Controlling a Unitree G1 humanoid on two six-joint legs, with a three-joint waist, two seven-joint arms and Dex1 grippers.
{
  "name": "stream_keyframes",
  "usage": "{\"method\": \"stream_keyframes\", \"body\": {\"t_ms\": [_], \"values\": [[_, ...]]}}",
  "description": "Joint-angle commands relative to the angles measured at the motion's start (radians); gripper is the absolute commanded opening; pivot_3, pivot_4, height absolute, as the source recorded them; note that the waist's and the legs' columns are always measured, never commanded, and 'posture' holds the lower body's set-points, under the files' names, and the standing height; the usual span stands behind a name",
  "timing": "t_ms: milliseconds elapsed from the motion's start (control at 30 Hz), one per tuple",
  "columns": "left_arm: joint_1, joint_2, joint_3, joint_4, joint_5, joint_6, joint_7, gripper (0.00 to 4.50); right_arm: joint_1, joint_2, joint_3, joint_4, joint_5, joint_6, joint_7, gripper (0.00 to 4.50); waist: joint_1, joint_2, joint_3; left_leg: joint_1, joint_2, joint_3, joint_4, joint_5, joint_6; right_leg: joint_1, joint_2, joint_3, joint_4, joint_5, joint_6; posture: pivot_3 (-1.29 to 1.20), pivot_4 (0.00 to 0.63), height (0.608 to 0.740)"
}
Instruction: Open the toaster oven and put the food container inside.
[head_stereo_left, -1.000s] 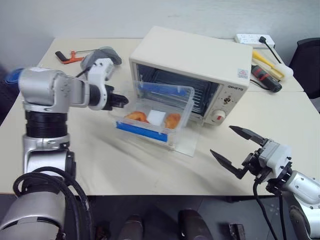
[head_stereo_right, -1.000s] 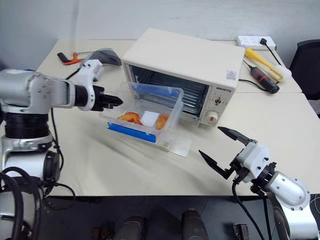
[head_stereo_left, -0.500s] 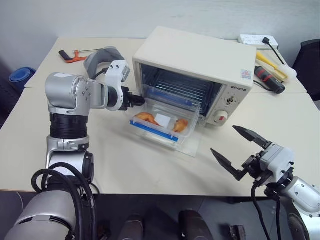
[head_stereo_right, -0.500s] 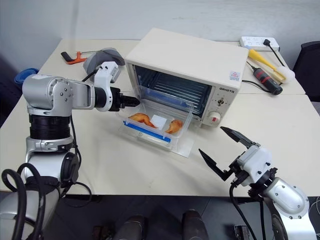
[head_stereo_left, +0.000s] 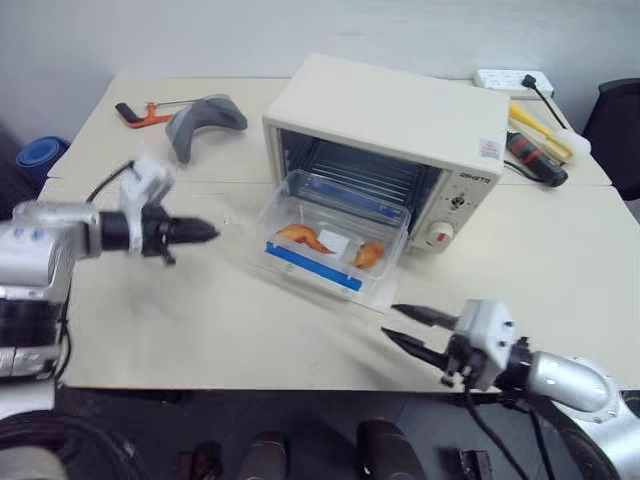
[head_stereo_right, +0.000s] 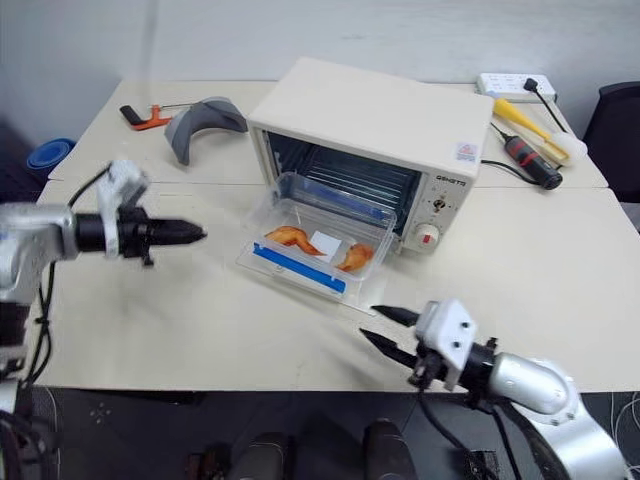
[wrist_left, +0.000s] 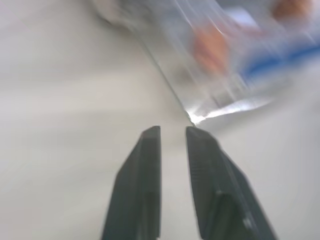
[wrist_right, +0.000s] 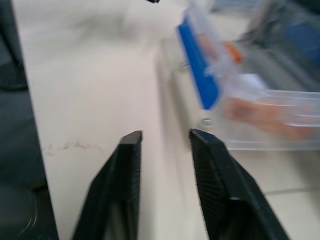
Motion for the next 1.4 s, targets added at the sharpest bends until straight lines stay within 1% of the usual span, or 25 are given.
{"method": "stream_keyframes", "body": {"t_ms": [33,67,167,233,267,333,367,400,467,567,733,867,933,1033,1200,1300,1400], "values": [[0.076,-0.044,-0.017,-0.025,0.018,-0.255,-0.113,0.0,-0.095,0.068,0.119,0.068,-0.086,0.023,-0.037,0.38,0.01,-0.001,0.0,0.0,0.0,0.0,0.001,0.0,0.0,0.0,0.0,0.0,-0.001,0.0,-0.001,0.0,0.15,0.74],[0.076,-0.09,-0.013,-0.044,-0.002,-0.252,-0.092,0.0,-0.142,0.1,0.145,0.107,-0.12,0.018,-0.058,0.04,0.013,-0.001,0.0,0.0,0.0,0.0,0.002,0.0,0.0,0.0,0.0,0.0,-0.001,0.001,-0.001,0.0,0.15,0.74],[0.038,-0.202,-0.017,-0.055,-0.011,-0.241,-0.016,0.0,-0.257,0.175,0.192,0.203,-0.205,0.01,-0.109,0.04,0.019,-0.001,0.0,-0.001,-0.001,-0.001,0.005,0.0,0.0,0.001,0.0,-0.001,0.0,0.001,-0.001,0.0,0.15,0.74],[0.02,-0.243,-0.033,-0.057,0.009,-0.244,0.009,0.0,-0.314,0.214,0.203,0.249,-0.245,0.011,-0.14,0.04,0.013,-0.001,0.0,-0.001,-0.001,-0.002,0.005,0.0,0.0,0.0,0.0,-0.001,0.002,0.001,-0.001,0.0,0.15,0.74],[-0.005,-0.284,-0.045,-0.042,0.027,-0.241,0.055,0.0,-0.374,0.253,0.183,0.285,-0.263,0.024,-0.193,0.04,0.005,-0.001,0.0,-0.001,-0.001,-0.002,0.005,0.0,0.0,0.0,0.0,-0.001,0.004,0.001,-0.001,0.0,0.15,0.74],[-0.09,-0.389,-0.067,0.044,0.074,-0.231,0.196,0.0,-0.505,0.301,0.138,0.388,-0.3,0.028,-0.272,0.04,-0.011,-0.001,0.0,-0.001,0.0,-0.001,0.002,0.0,0.0,-0.001,0.001,-0.002,0.006,0.001,-0.001,0.0,0.15,0.74],[-0.121,-0.424,-0.071,0.079,0.093,-0.233,0.245,0.0,-0.547,0.312,0.126,0.427,-0.315,0.024,-0.29,0.04,-0.016,-0.001,0.0,0.0,0.0,-0.001,0.002,0.0,0.0,-0.001,0.0,-0.002,0.006,0.001,-0.001,0.0,0.15,0.74],[-0.148,-0.458,-0.064,0.109,0.1,-0.236,0.274,0.0,-0.583,0.317,0.116,0.468,-0.327,0.011,-0.296,0.04,-0.016,-0.001,0.0,-0.001,-0.001,-0.001,0.006,0.0,0.0,-0.001,0.0,-0.002,0.007,0.001,0.0,0.0,0.15,0.74],[-0.193,-0.517,-0.05,0.165,0.105,-0.247,0.322,0.0,-0.641,0.324,0.097,0.548,-0.337,-0.026,-0.3,0.04,-0.019,-0.001,0.0,-0.001,-0.001,-0.002,0.006,0.0,0.0,-0.001,0.0,-0.002,0.008,0.001,0.0,0.0,0.15,0.74],[-0.24,-0.578,-0.05,0.24,0.134,-0.288,0.393,0.0,-0.7,0.323,0.085,0.652,-0.352,-0.083,-0.29,0.04,-0.025,-0.001,0.0,0.0,0.0,-0.001,0.005,0.0,0.0,-0.002,0.0,-0.003,0.008,0.001,0.0,0.0,0.15,0.74],[-0.319,-0.663,-0.016,0.381,0.18,-0.427,0.537,0.0,-0.792,0.338,0.071,0.783,-0.367,-0.155,-0.295,0.04,-0.023,-0.001,0.0,-0.001,-0.001,0.0,0.006,0.0,0.0,-0.002,-0.002,-0.006,0.008,0.002,0.0,0.0,0.15,0.74],[-0.344,-0.686,0.003,0.429,0.185,-0.465,0.58,0.0,-0.824,0.352,0.066,0.824,-0.362,-0.178,-0.29,0.04,-0.021,-0.001,0.0,-0.001,-0.001,0.0,0.006,0.0,0.0,-0.002,-0.002,-0.007,0.008,0.002,0.0,0.0,0.15,0.74],[-0.345,-0.685,0.004,0.432,0.187,-0.473,0.581,0.0,-0.825,0.36,0.068,0.815,-0.336,-0.158,-0.26,0.04,-0.022,-0.001,0.0,-0.001,-0.001,-0.001,0.007,0.0,0.0,-0.002,-0.002,-0.007,0.008,0.002,0.0,0.0,0.15,0.74],[-0.336,-0.675,0.01,0.418,0.186,-0.452,0.588,0.0,-0.803,0.357,0.079,0.77,-0.305,-0.116,-0.199,0.04,-0.025,-0.001,0.0,-0.001,-0.001,-0.001,0.005,0.0,0.0,-0.003,-0.002,-0.007,0.007,0.002,0.0,0.0,0.15,0.74],[-0.304,-0.655,0.018,0.372,0.176,-0.414,0.578,0.0,-0.741,0.345,0.057,0.669,-0.259,-0.048,-0.153,0.04,-0.027,-0.001,0.0,-0.002,0.0,-0.001,0.005,0.0,0.0,-0.003,-0.002,-0.008,0.007,0.002,0.0,0.0,0.15,0.74],[-0.231,-0.612,0.021,0.245,0.122,-0.345,0.489,0.0,-0.672,0.317,0.039,0.559,-0.213,-0.042,-0.1,0.04,-0.027,-0.001,0.0,-0.001,0.0,-0.001,0.005,0.0,0.0,-0.003,-0.002,-0.008,0.007,0.002,0.0,0.0,0.15,0.74],[-0.11,-0.517,0.053,0.052,0.007,-0.238,0.338,0.0,-0.567,0.257,-0.005,0.414,-0.127,-0.062,-0.011,0.04,-0.034,-0.001,0.0,-0.002,0.001,-0.001,0.004,0.0,0.0,-0.004,-0.001,-0.008,0.006,0.002,0.0,0.0,0.15,0.74]]}}
